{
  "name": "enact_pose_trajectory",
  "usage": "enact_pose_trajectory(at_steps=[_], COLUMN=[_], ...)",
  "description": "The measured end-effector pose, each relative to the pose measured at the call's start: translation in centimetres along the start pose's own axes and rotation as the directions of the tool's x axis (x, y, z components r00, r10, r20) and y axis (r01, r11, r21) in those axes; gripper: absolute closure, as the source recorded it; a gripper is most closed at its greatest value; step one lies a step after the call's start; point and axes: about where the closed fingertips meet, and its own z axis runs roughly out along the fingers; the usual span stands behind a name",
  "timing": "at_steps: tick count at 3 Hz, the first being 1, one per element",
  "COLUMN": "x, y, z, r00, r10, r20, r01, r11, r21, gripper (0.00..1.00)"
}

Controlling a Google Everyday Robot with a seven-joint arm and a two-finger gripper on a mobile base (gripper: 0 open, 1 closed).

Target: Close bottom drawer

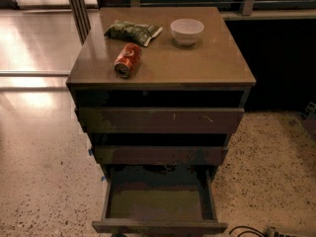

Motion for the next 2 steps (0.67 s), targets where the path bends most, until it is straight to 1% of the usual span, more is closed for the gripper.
enact_pose_trajectory(at_steps=[1,2], x=[0.2,0.1], y=[-0.7,-2.4], z=[2.2,6.5], r00=[1.0,0.997], r10=[-0.015,-0.029], r20=[0.02,0.077], r01=[0.015,0.026], r11=[0.9997,0.999], r21=[0.018,0.037], gripper=[1.0,1.0])
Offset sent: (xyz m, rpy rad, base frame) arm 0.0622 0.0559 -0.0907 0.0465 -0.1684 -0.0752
